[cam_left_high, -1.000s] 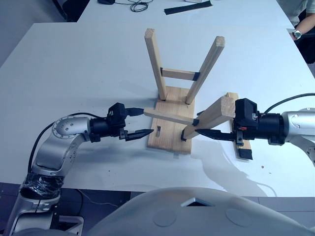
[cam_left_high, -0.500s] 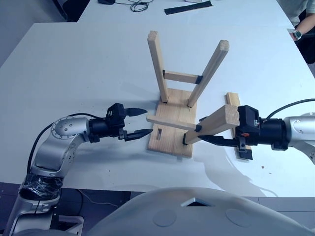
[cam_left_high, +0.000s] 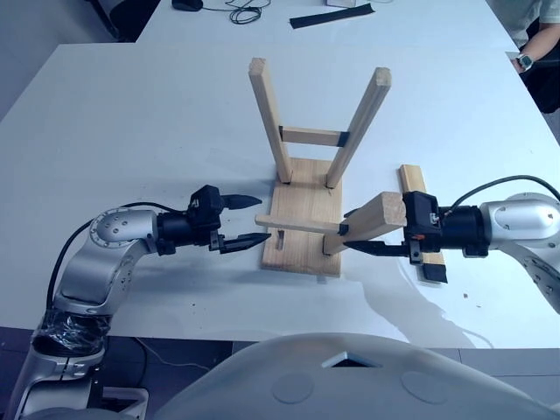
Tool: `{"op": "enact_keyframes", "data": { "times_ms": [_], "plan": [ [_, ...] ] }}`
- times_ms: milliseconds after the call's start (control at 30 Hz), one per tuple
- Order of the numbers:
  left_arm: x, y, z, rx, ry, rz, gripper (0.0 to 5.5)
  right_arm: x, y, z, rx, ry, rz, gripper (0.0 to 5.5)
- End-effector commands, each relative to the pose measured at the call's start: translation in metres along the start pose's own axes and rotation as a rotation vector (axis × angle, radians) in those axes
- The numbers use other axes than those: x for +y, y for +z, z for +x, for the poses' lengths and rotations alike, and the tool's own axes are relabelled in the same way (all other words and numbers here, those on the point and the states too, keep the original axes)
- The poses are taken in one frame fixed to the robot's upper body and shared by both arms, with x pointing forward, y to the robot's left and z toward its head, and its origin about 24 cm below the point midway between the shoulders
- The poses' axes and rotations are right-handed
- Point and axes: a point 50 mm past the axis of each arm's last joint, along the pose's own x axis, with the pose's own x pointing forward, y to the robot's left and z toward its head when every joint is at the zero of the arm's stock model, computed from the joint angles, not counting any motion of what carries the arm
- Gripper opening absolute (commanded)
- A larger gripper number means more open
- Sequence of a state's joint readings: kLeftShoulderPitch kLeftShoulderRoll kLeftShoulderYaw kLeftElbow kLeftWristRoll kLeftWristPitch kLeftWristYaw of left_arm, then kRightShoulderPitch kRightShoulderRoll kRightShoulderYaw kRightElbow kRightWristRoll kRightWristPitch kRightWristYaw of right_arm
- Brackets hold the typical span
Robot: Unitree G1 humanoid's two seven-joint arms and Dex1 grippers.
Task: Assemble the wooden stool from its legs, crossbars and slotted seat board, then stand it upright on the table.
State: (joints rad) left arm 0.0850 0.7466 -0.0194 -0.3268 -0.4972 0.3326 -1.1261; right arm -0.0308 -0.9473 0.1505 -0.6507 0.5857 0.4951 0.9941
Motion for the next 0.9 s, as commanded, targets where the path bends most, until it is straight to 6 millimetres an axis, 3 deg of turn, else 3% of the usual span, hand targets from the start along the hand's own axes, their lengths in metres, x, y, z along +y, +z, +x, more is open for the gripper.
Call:
{"op": "enact_keyframes", "data": {
  "times_ms": [33,467,867,900],
  "plan": [
    [0.003,0.0,-0.004,0.025,0.004,0.003,3.66,0.0,-0.052,0.002,0.22,0.011,0.163,2.01],
    [0.004,-0.011,-0.006,0.039,0.034,-0.017,3.66,-0.038,-0.074,-0.016,0.305,-0.07,0.278,2.01],
    [0.009,-0.007,-0.004,0.022,0.037,-0.01,3.66,-0.03,-0.07,-0.007,0.26,-0.011,0.276,2.01],
    [0.008,-0.006,-0.004,0.02,0.037,-0.01,3.66,-0.03,-0.071,-0.008,0.262,-0.012,0.281,2.29]
  ]
}}
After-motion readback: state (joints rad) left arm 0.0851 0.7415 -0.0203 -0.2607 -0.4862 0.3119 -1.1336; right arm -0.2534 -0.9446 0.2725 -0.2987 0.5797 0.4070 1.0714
